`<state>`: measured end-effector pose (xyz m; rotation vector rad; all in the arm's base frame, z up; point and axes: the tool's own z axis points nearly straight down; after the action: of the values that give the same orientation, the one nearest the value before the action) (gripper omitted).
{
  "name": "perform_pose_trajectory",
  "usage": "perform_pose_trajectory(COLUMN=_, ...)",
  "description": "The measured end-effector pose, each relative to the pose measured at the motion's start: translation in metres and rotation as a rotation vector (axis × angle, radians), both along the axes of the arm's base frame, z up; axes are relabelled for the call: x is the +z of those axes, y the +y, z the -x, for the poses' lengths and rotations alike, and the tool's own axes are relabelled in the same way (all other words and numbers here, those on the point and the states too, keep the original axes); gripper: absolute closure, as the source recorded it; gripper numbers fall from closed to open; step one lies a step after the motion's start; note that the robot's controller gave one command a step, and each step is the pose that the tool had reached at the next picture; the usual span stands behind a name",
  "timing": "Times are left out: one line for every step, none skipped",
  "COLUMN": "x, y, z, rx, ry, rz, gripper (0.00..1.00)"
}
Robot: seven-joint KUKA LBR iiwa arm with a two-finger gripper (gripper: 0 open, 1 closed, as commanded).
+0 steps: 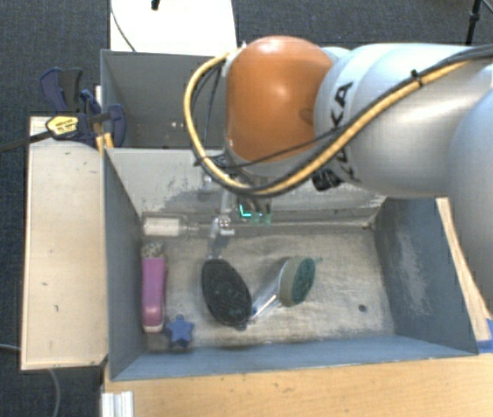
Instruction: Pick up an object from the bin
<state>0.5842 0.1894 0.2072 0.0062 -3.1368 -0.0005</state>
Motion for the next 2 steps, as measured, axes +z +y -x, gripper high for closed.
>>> perform_pose_trajectory(x=-0.135, y=-0.035, z=0.043, rx=-0.554, ry=-0.009, rz=-0.003, gripper=0.00)
perform_pose_trajectory(x=-0.107, y=-0.078, z=0.107, rx=-0.027, ry=-0.005, rz=0.001, gripper=0.00)
